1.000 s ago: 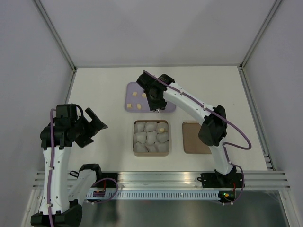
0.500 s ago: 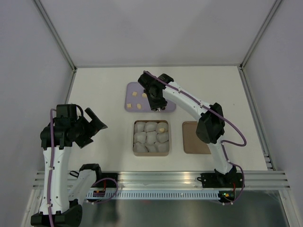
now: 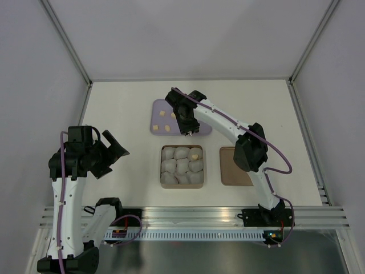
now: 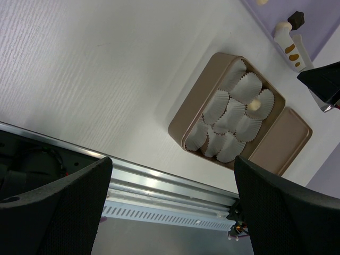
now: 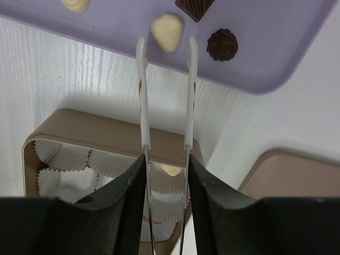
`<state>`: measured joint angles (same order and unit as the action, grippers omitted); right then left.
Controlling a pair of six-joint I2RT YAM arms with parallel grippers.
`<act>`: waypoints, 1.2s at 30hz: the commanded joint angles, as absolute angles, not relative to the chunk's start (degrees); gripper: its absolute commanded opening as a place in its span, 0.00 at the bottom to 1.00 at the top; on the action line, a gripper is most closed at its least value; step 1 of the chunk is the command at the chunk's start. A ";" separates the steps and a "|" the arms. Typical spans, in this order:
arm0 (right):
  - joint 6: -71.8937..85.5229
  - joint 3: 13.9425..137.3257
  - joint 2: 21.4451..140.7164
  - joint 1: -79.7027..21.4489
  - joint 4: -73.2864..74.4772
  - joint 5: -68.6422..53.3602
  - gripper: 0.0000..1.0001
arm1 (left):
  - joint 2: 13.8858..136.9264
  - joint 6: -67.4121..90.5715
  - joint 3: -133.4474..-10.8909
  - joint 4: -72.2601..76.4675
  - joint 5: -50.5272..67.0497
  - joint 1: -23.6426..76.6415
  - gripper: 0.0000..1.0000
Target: Pack the chocolate
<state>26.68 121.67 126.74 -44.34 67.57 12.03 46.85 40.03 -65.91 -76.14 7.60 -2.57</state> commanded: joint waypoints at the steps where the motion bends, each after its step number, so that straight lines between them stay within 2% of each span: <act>1: 25.66 123.14 127.44 -44.12 66.45 11.51 0.42 | 46.76 40.69 -65.57 -75.50 7.82 -2.90 1.00; 30: 27.16 119.36 126.21 -42.71 62.75 9.67 0.42 | 46.76 40.96 -65.48 -75.59 7.65 -2.90 1.00; 36: 26.98 119.09 125.95 -42.63 62.75 9.76 0.39 | 46.58 41.13 -65.48 -75.59 7.65 -2.90 1.00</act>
